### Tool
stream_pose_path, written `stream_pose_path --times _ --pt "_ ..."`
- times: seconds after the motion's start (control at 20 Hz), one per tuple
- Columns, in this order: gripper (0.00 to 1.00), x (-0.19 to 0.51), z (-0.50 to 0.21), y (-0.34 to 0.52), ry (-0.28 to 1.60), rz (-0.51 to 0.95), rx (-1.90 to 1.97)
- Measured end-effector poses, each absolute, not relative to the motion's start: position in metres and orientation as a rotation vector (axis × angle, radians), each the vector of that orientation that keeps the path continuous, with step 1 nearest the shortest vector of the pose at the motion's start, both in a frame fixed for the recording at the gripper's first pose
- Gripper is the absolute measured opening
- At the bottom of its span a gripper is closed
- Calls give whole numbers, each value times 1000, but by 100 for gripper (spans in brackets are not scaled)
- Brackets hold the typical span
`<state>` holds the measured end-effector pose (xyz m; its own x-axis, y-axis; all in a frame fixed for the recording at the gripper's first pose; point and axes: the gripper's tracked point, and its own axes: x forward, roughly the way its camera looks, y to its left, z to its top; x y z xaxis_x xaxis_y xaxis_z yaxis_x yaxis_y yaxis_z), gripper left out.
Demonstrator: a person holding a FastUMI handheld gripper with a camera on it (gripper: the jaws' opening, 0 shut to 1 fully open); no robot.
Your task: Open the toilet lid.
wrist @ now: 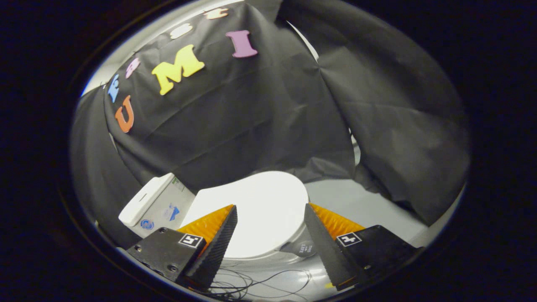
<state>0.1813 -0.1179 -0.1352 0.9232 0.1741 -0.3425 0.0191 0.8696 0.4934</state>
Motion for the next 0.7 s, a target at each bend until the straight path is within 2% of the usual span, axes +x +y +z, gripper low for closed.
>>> stream_pose_path --times 0.25,0.7 --pt "100 190 -187 -128 489 100 672" --pt "96 190 -238 -134 592 145 936"
